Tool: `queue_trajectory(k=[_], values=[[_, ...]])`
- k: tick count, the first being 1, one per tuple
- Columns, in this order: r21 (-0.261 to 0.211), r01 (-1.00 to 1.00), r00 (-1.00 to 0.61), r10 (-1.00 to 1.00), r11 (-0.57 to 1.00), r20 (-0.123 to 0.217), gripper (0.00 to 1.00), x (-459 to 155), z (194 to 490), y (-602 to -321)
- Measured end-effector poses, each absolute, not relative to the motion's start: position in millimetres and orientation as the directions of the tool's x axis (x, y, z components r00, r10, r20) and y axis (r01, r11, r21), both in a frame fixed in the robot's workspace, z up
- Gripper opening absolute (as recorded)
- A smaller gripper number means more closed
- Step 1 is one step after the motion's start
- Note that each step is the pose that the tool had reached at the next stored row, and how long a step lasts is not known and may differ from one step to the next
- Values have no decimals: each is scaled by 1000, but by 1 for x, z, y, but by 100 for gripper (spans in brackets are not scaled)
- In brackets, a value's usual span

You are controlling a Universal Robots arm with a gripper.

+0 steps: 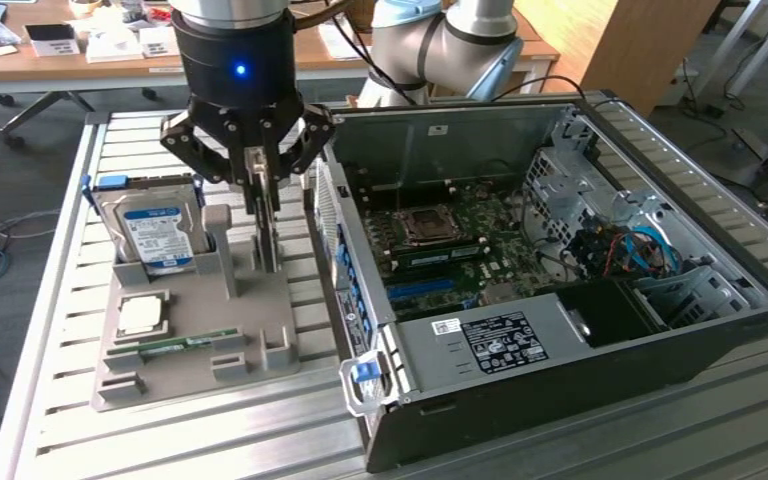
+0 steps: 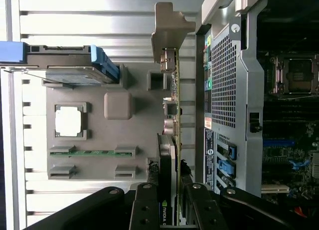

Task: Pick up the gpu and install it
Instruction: 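Pick up the gpu and move the gpu toward the slot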

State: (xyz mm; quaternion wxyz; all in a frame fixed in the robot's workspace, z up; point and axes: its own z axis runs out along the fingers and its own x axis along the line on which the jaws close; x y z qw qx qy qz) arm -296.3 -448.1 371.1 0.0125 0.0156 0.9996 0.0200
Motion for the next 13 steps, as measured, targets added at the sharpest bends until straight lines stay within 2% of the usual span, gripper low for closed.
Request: queue_trajectory(k=[13], values=[[40, 31, -999, 32, 999, -24, 27, -296, 406, -448]])
